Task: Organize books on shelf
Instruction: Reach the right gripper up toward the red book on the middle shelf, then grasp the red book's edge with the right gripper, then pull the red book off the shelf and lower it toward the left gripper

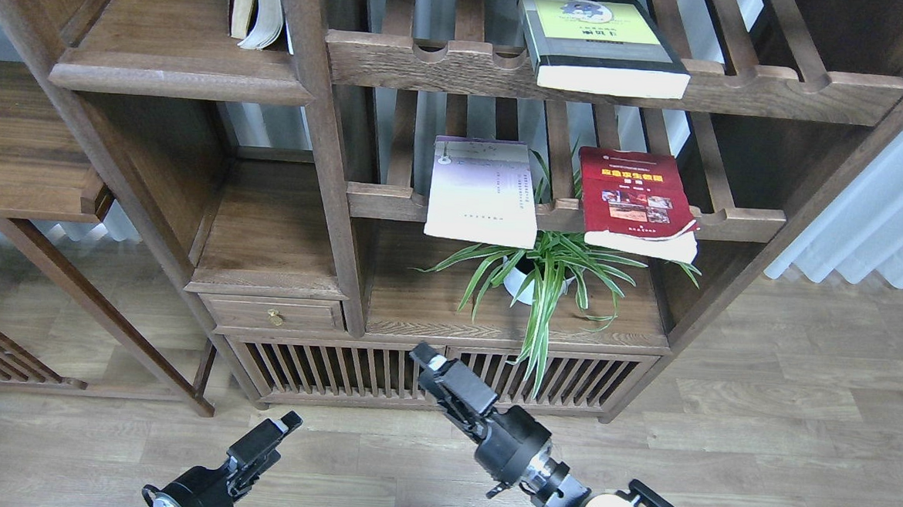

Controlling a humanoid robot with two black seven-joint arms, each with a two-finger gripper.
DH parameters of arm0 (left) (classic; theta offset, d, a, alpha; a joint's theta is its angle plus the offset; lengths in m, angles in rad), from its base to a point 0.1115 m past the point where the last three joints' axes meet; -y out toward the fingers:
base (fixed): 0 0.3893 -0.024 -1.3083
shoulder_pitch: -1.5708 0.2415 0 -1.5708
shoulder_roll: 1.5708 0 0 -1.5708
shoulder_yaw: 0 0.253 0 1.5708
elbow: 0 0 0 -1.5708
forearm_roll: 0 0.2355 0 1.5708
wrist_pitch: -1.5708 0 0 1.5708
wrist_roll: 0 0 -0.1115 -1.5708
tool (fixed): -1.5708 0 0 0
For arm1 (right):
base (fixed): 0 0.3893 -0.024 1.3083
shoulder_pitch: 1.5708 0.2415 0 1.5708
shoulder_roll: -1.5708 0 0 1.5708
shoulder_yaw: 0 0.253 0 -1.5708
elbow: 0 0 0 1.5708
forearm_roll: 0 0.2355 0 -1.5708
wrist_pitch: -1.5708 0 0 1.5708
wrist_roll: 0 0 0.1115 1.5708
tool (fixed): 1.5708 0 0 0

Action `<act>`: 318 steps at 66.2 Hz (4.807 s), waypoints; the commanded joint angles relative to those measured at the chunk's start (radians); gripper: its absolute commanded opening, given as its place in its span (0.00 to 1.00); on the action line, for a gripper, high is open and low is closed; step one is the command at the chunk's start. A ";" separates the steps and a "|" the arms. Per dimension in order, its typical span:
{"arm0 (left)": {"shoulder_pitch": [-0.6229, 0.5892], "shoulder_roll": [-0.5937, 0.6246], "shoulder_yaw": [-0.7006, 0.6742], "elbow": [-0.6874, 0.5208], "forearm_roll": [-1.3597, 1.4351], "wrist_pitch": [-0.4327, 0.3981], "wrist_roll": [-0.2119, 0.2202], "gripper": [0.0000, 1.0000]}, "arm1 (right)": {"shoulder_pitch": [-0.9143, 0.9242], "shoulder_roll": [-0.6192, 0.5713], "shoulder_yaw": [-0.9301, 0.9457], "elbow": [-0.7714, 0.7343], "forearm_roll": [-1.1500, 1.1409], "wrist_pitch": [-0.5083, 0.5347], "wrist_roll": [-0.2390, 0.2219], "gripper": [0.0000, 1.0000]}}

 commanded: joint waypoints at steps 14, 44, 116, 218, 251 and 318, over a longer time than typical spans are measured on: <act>0.007 -0.006 -0.077 0.033 -0.008 0.000 -0.009 1.00 | 0.011 0.000 0.036 -0.024 0.006 0.000 -0.003 1.00; 0.014 -0.006 -0.082 0.058 -0.010 0.000 -0.010 1.00 | 0.141 0.000 0.140 -0.128 0.035 0.000 0.037 1.00; 0.050 -0.002 -0.137 0.058 -0.011 0.000 -0.010 1.00 | 0.258 0.000 0.305 -0.145 0.193 -0.259 0.275 0.95; 0.091 -0.004 -0.149 0.058 -0.011 0.000 -0.010 1.00 | 0.108 0.000 0.364 0.201 0.388 -0.142 0.302 0.05; 0.096 -0.009 -0.148 0.067 -0.016 0.000 -0.009 1.00 | -0.287 -0.140 0.481 0.432 0.635 0.000 0.301 0.05; 0.152 0.159 0.205 -0.413 -0.356 0.000 -0.004 1.00 | -0.337 -0.195 -0.139 0.269 0.445 0.000 0.140 0.06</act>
